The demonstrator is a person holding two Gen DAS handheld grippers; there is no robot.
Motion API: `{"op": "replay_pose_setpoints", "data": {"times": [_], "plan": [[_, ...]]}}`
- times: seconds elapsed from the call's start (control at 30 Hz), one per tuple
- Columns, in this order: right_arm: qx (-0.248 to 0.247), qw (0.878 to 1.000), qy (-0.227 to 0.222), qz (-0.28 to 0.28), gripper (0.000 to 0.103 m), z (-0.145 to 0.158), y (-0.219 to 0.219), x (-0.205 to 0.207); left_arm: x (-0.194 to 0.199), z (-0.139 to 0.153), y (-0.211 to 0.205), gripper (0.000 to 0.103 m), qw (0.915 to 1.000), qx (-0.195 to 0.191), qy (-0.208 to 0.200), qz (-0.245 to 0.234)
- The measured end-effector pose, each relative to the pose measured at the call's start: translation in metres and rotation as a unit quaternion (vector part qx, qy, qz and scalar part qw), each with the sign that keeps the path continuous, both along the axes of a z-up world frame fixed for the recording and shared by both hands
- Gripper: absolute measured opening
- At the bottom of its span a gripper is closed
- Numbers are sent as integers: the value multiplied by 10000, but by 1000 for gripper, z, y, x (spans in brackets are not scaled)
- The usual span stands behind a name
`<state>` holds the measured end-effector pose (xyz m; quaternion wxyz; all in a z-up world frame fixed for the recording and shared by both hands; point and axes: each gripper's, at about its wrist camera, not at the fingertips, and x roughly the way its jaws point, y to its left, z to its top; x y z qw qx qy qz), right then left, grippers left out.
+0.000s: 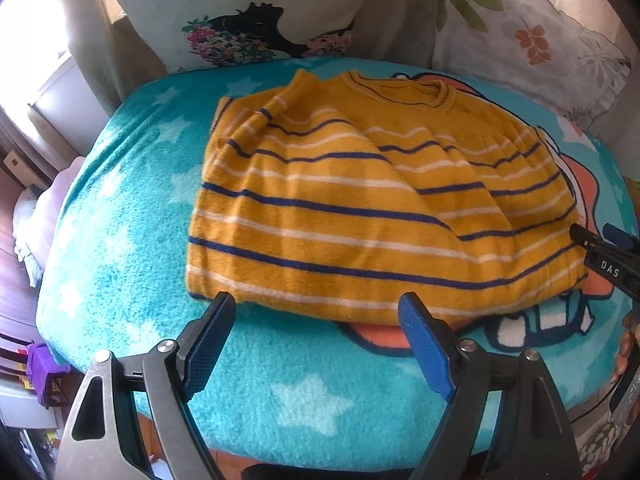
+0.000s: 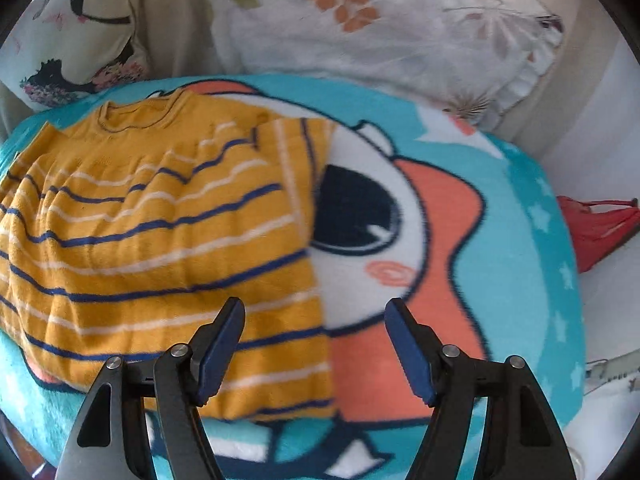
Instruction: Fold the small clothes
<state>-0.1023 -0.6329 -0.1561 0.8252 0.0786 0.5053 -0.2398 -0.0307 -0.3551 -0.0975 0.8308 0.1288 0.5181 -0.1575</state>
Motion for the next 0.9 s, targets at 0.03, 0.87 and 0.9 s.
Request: {"op": "replay_pose_setpoints", "data": {"times": [0.03, 0.87, 0.9], "plan": [[-27, 10000, -26, -22, 76, 4, -4, -6, -3, 1, -2, 83, 10000, -6, -17, -20], [-622, 9973, -312, 229, 77, 36, -3, -73, -67, 19, -19, 83, 9993, -221, -253, 145], [-619, 9973, -327, 228, 77, 36, -3, -75, -68, 20, -19, 83, 9993, -213, -261, 150]]}}
